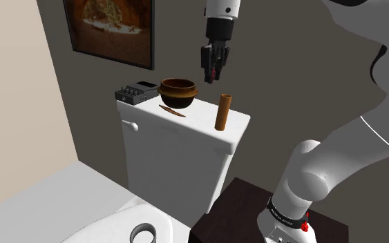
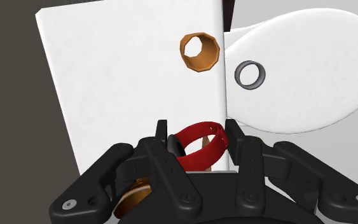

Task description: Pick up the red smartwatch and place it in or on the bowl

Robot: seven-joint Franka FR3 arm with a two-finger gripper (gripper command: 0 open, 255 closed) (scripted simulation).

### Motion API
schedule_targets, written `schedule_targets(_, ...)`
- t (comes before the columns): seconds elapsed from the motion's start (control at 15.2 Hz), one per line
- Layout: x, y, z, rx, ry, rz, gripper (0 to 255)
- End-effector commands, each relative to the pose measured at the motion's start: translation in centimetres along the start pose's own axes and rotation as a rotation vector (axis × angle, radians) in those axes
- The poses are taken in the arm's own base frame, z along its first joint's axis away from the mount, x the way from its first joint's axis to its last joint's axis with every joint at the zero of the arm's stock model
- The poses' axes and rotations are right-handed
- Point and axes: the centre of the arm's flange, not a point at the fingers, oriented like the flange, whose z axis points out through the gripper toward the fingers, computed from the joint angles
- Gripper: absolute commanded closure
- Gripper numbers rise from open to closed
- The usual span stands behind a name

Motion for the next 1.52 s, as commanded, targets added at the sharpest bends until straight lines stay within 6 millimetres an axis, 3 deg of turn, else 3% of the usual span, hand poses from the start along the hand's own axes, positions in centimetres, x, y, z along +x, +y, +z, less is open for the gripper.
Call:
schedule_targets(0.0,0.0,0.2,-1.1,0.0,0.0,0.0,255)
schedule_targets(0.26,-0.1,0.2,-2.8,0.0,0.0,0.0,255)
schedule_targets(1.12,16.7,4.0,-2.9,0.0,0.0,0.0,255)
schedule_targets(1.45,16.8,4.0,-0.2,0.0,0.0,0.0,255)
